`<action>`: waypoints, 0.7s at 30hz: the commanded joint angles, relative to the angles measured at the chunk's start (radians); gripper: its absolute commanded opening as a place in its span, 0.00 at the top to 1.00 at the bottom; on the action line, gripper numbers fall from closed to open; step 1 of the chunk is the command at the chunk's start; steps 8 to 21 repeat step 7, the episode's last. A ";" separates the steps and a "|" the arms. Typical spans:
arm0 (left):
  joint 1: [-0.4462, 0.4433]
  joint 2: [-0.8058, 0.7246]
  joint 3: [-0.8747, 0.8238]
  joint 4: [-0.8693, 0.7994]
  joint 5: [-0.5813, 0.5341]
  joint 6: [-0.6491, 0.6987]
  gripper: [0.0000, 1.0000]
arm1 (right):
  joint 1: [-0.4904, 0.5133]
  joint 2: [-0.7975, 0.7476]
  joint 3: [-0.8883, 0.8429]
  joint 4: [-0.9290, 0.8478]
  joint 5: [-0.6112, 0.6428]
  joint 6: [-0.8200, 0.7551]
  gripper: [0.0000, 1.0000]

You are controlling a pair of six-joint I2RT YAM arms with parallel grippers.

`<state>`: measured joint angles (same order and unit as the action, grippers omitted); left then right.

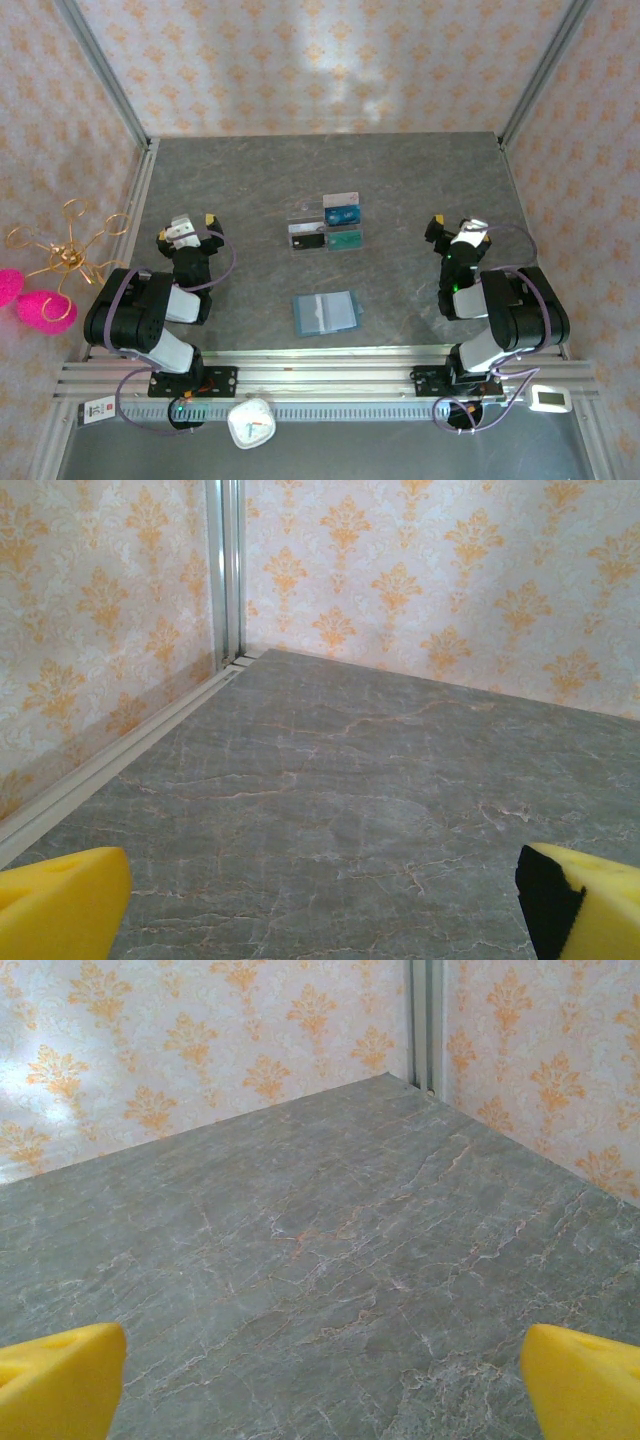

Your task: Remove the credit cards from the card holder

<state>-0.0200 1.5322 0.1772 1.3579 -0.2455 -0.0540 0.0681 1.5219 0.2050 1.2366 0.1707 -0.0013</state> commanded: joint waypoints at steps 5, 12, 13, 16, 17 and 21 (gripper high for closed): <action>-0.012 0.006 0.019 0.003 -0.016 0.006 0.01 | -0.008 -0.003 0.005 0.035 -0.002 -0.001 0.00; -0.012 0.006 0.019 0.006 -0.016 0.005 0.01 | -0.009 -0.003 0.005 0.035 -0.001 -0.001 0.00; -0.012 0.006 0.019 0.006 -0.016 0.005 0.01 | -0.009 -0.003 0.005 0.035 -0.001 -0.001 0.00; -0.012 0.006 0.019 0.006 -0.016 0.005 0.01 | -0.009 -0.003 0.005 0.035 -0.001 -0.001 0.00; -0.012 0.006 0.019 0.006 -0.016 0.005 0.01 | -0.009 -0.003 0.005 0.035 -0.001 -0.001 0.00; -0.012 0.006 0.019 0.006 -0.016 0.005 0.01 | -0.009 -0.003 0.005 0.035 -0.001 -0.001 0.00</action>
